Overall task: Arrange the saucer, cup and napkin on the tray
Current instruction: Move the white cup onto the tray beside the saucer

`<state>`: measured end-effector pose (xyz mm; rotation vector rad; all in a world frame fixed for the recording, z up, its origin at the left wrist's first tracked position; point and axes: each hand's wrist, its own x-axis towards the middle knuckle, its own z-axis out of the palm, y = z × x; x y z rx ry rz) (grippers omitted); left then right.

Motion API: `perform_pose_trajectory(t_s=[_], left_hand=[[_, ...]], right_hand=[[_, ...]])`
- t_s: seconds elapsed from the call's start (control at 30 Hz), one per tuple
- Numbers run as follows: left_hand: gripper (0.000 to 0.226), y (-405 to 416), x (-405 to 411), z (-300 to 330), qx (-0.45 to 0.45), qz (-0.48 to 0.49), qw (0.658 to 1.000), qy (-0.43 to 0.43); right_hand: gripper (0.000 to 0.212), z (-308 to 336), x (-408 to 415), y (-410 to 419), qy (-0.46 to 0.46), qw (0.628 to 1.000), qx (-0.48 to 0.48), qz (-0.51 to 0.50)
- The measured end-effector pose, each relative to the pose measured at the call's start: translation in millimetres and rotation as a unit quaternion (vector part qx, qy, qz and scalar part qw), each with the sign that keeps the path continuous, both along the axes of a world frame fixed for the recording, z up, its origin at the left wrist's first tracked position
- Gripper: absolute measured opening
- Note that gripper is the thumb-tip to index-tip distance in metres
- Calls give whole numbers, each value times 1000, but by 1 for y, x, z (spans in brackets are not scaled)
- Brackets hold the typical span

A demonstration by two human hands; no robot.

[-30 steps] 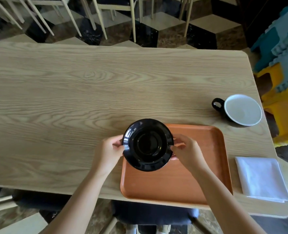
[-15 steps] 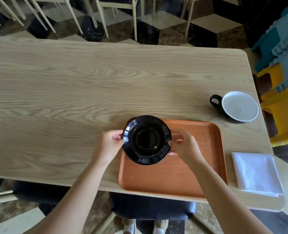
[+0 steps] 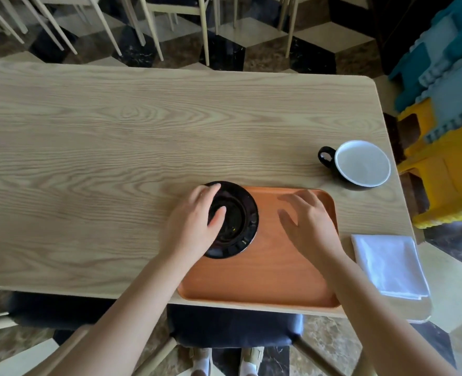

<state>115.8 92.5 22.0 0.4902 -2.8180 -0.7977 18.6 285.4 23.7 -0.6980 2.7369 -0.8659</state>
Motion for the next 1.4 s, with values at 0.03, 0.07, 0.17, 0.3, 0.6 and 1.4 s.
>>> perform_pose_trajectory(t_s=[0.03,0.07,0.17,0.3,0.6,1.4], left_hand=[[47,11,-8,3,-35,-39,999,9],[47,23,-19,6,-62,-73,995,17],[47,54,-60,13,-83,-132,987,36],[53,85,-129,19,-116,-192,974,20],[75,120,-214,11,-149,-233,949,-150],[33,96,-135,22,306,6,951,-46]], right_hand=[[29,2,-6,11,54,998,15,-8],[31,4,-14,23,101,994,30,-26],[38,13,-46,62,166,976,80,-113],[52,21,-90,99,143,962,168,-159],[63,13,-137,120,9,974,198,-107],[53,23,-93,87,-229,937,-166,-205]])
